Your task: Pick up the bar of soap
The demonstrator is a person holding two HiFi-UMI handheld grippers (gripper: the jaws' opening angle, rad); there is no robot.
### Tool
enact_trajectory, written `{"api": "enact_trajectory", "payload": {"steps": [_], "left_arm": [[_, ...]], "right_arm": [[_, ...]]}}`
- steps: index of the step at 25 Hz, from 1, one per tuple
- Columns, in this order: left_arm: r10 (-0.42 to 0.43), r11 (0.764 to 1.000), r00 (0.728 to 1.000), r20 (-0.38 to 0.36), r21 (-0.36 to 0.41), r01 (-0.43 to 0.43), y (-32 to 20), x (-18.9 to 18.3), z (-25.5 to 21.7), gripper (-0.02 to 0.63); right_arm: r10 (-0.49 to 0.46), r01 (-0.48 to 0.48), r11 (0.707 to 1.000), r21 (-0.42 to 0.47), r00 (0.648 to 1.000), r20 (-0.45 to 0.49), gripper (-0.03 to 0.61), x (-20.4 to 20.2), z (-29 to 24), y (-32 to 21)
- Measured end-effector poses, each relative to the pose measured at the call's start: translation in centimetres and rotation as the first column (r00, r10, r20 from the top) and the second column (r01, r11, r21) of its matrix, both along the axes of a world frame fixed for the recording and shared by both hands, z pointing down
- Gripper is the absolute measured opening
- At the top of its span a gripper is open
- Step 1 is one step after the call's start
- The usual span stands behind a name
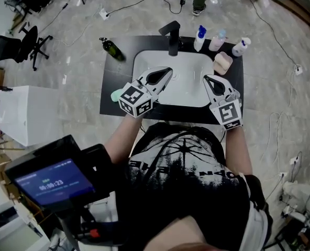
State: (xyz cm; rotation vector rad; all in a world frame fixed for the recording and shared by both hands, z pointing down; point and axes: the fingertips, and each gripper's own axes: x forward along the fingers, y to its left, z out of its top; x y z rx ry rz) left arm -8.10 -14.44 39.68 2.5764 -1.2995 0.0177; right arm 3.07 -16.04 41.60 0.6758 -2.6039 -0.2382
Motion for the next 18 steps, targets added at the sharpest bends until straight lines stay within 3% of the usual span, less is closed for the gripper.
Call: {"api": "enact_trajectory", "payload": {"steps": [8,18], "left_arm": [[0.066,0.998,0.998,0.011,-0.019,-0.065,-1.5,0.1,1.6,0.011],[0.152,0.987,0.988,0.016,-0.05,-0.152,-2.4,3.8,1.9,0.011]], "right_arm": [[0.07,-0.07,0.998,-0.003,0.998,-0.004,0.014,-0.1,1.5,-1.3],[0.157,-0.158,0.987,-0.027,0.987,-0.015,0.015,3.6,0.8,-2.2]]}}
